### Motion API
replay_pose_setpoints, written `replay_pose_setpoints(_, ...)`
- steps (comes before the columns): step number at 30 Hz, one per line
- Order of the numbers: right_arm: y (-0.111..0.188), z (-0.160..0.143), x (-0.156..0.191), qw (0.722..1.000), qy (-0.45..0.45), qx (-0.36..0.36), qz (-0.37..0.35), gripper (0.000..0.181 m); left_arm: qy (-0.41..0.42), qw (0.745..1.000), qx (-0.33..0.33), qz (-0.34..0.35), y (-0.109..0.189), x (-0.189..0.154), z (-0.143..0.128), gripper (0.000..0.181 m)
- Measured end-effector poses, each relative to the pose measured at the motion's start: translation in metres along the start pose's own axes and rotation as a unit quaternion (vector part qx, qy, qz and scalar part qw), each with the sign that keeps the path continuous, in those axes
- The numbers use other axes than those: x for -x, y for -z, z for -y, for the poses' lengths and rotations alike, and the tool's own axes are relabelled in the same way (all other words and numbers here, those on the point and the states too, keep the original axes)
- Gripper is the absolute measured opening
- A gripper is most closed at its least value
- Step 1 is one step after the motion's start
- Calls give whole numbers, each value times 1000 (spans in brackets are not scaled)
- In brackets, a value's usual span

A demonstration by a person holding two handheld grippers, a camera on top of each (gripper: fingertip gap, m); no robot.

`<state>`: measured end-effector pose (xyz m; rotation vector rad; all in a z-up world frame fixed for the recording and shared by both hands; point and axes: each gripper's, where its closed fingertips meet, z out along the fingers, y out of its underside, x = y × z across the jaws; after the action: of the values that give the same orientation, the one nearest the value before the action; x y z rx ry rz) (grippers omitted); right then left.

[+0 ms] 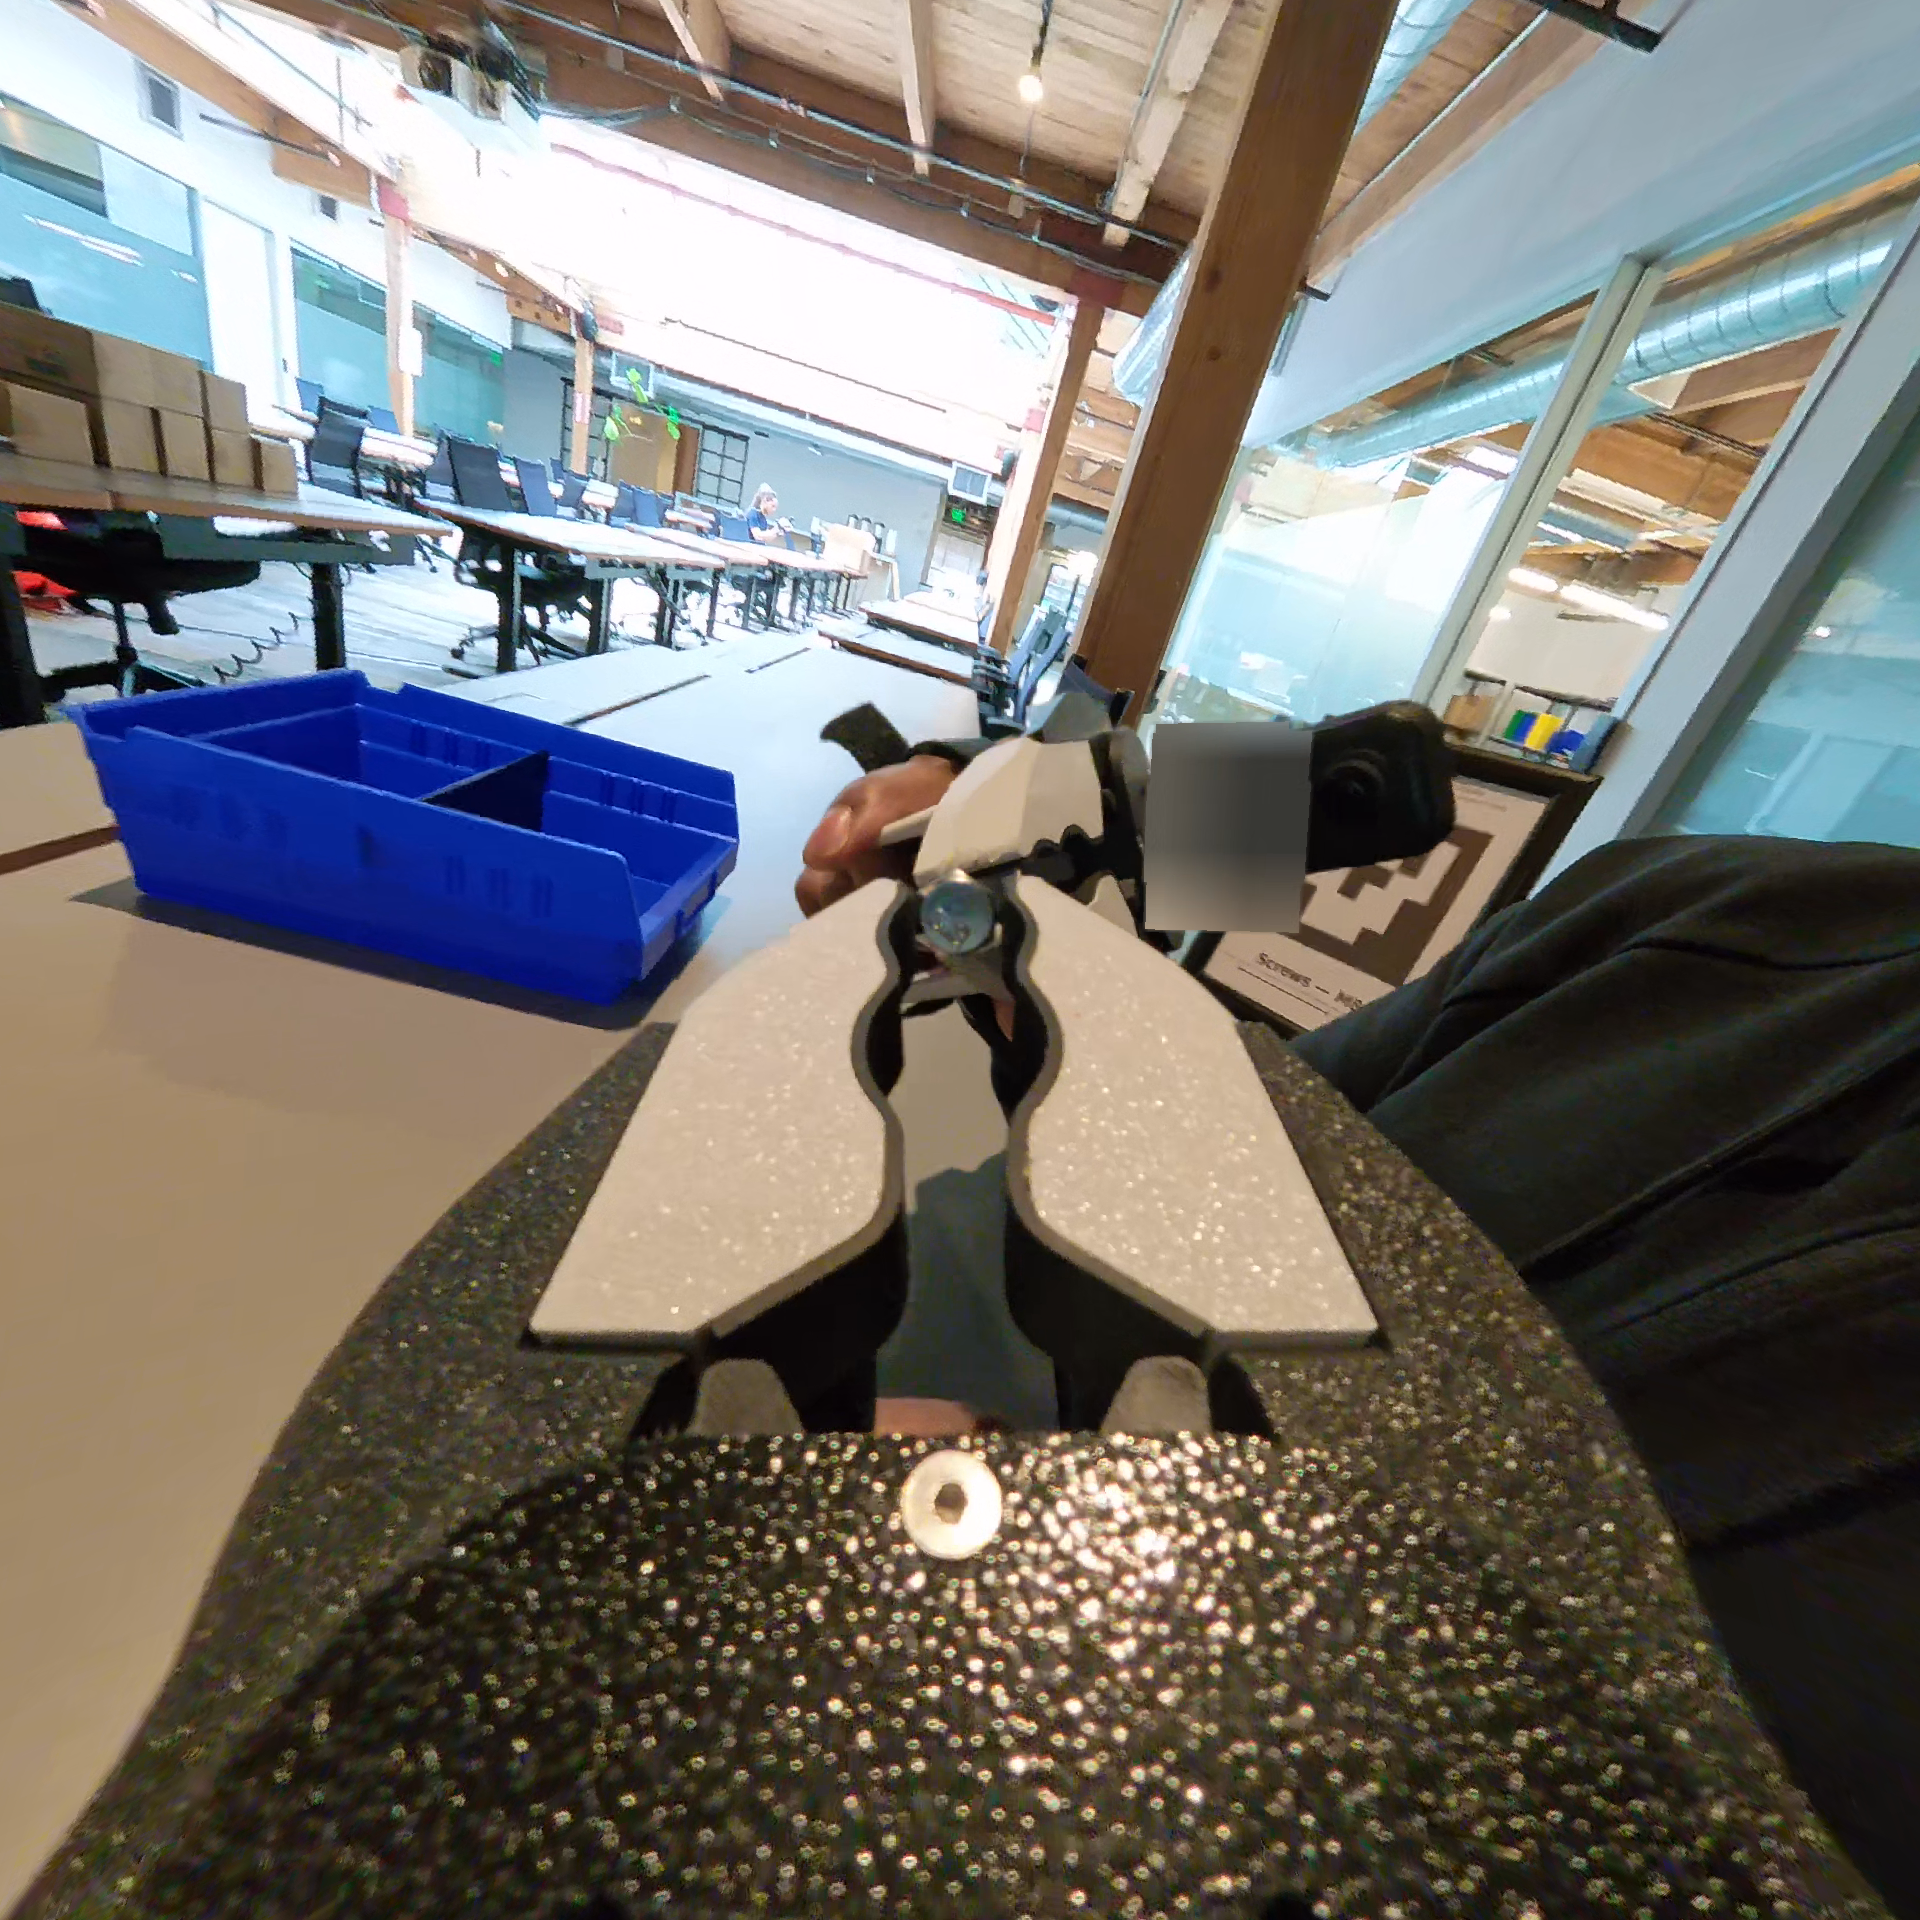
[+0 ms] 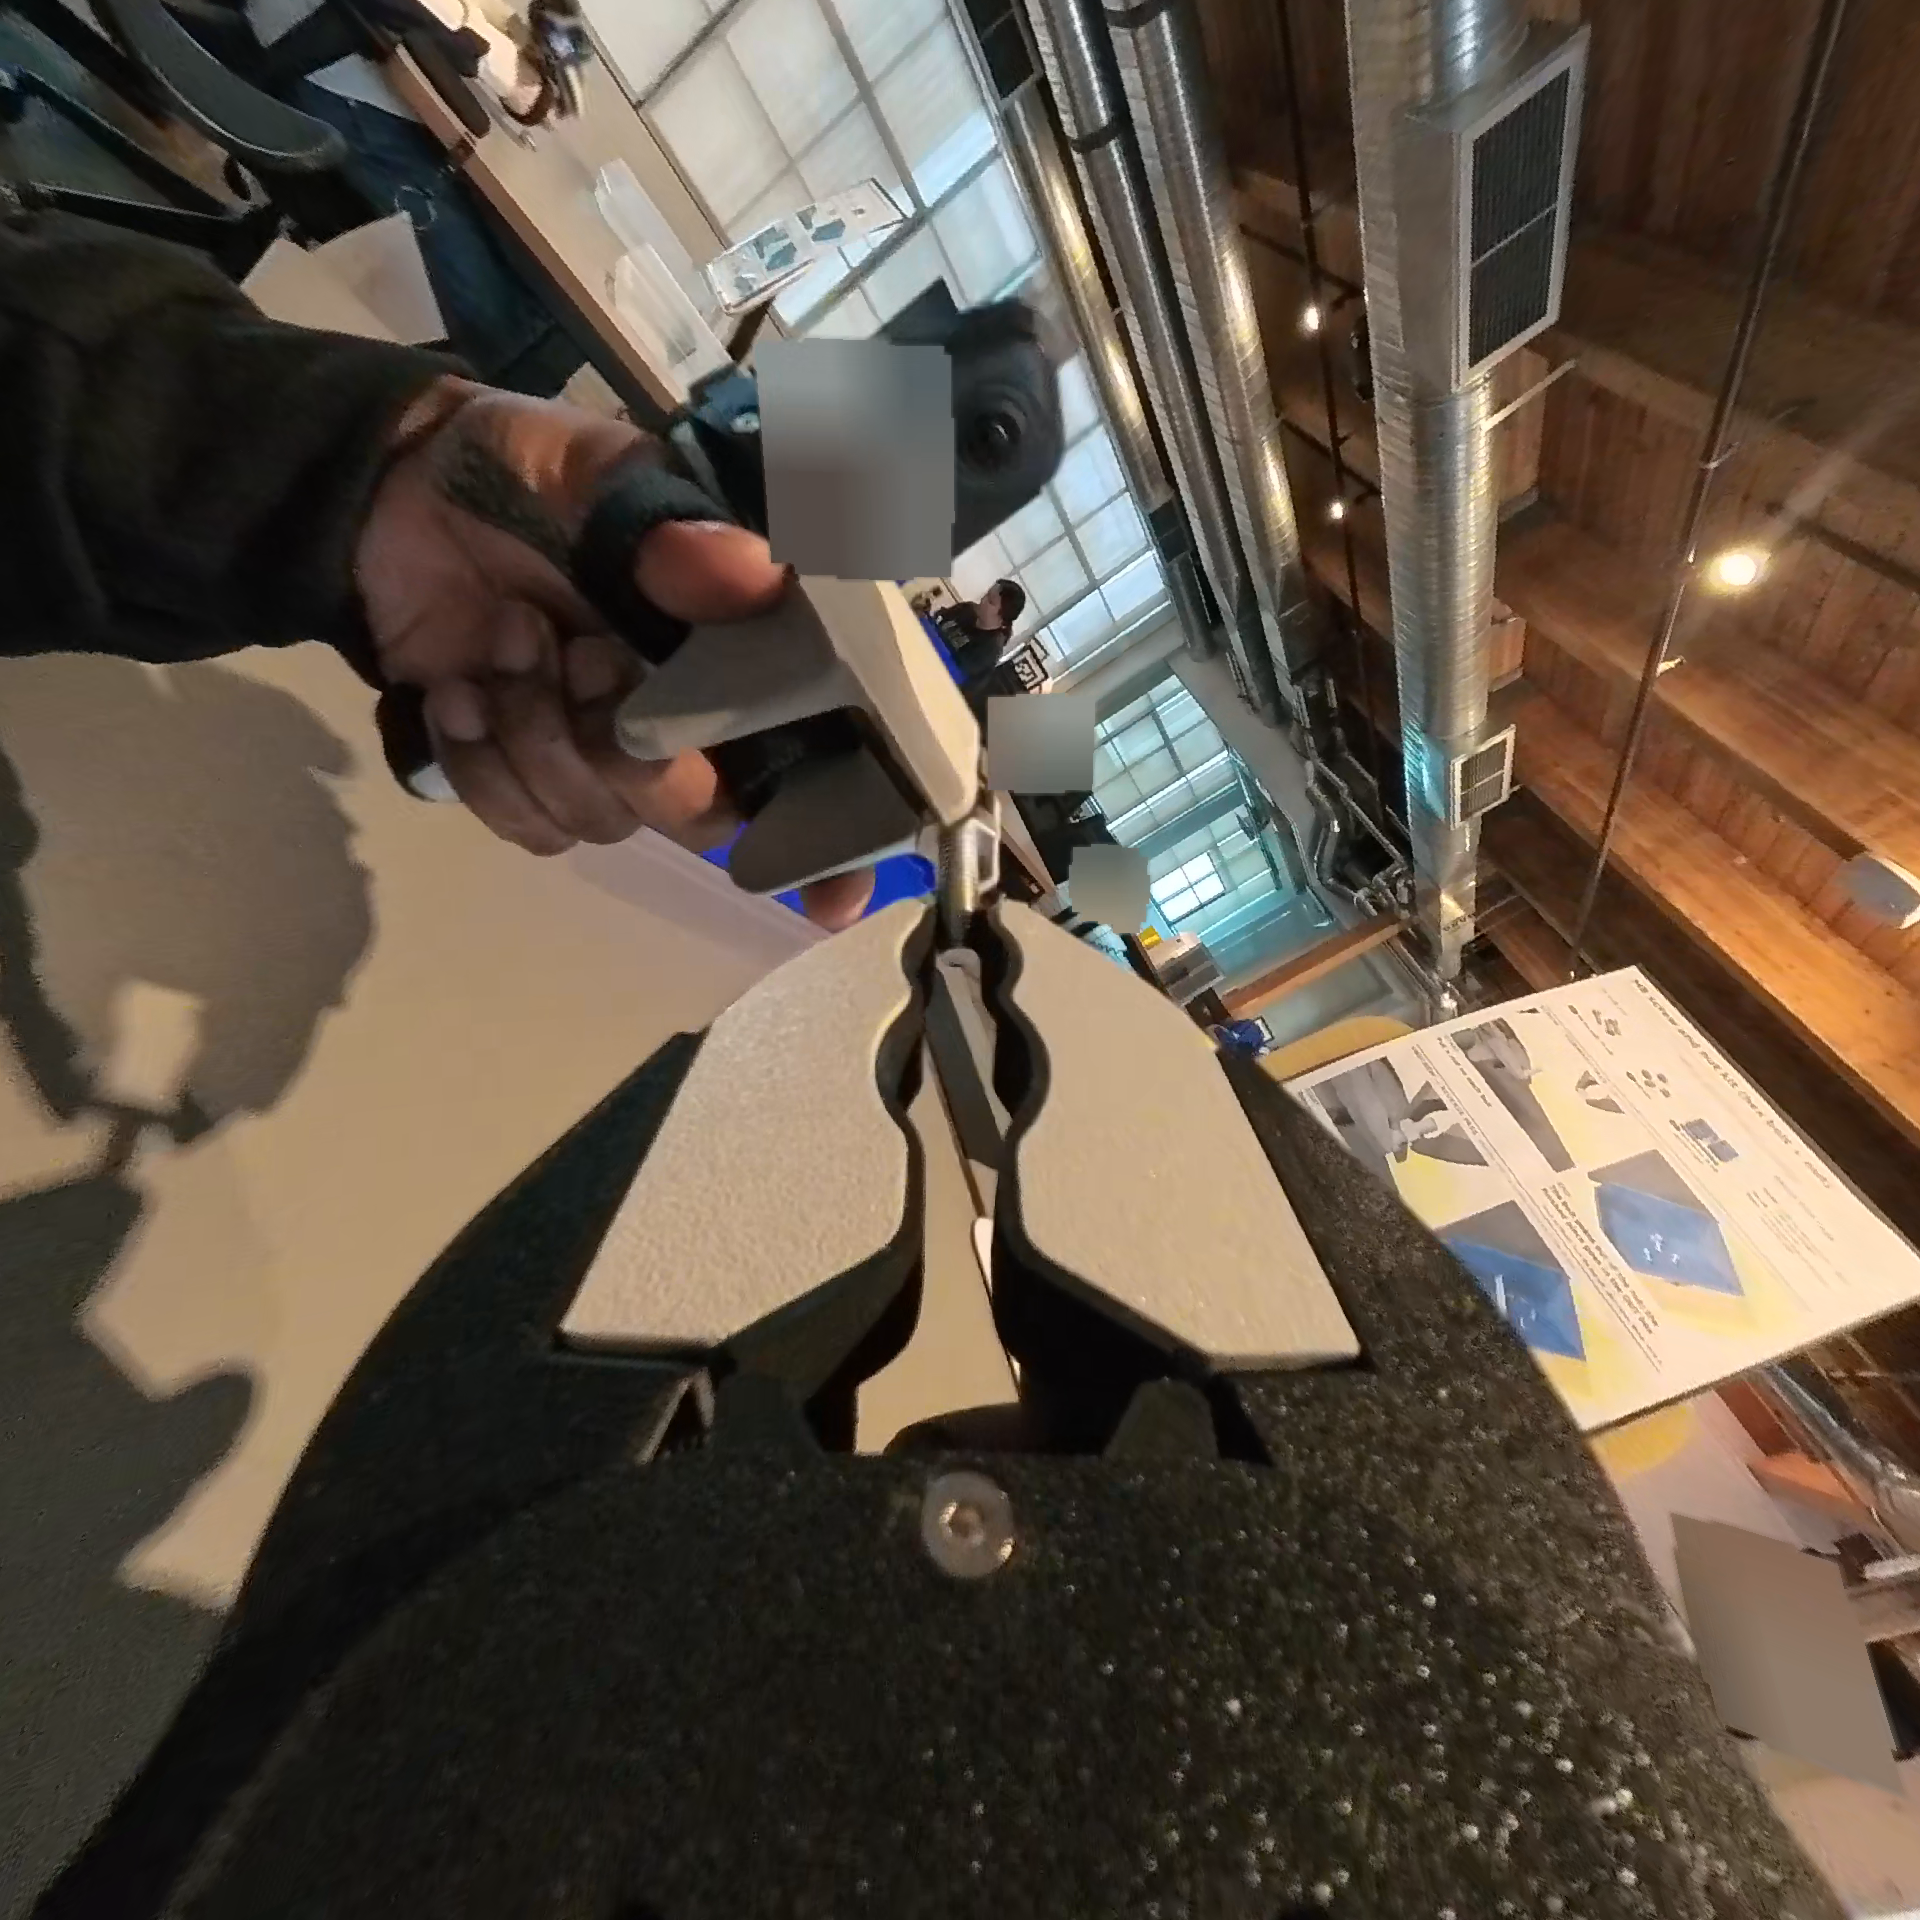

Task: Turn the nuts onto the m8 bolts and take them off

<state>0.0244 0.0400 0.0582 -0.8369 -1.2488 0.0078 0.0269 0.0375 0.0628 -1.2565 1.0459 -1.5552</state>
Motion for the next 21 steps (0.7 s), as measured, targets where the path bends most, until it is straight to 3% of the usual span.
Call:
replay_pose_setpoints(5, 7, -16, -21, 999, -7, 33, -38, 7, -10, 998, -65, 19, 14, 4, 23, 21)
replay_pose_setpoints(8, 33, -57, -68, 988, 11, 115, -100, 7, -11, 995, -93, 27, 26, 4, 34, 19)
replay_pose_setpoints(11, 76, -143, -133, 959, -44, 245, -136, 7, -16, 994, -104, 30, 32, 4, 40, 16)
replay_pose_setpoints(14, 130, -261, -183, 892, -159, 397, -145, 8, -19, 994, -106, 32, 32, 2, 42, 15)
replay_pose_setpoints(17, 174, -360, -195, 806, -286, 501, -134, 8, -24, 994, -103, 35, 30, 3, 42, 14)
replay_pose_setpoints(21, 192, -419, -178, 748, -372, 539, -108, 8, -20, 994, -102, 40, 30, 8, 41, 13)
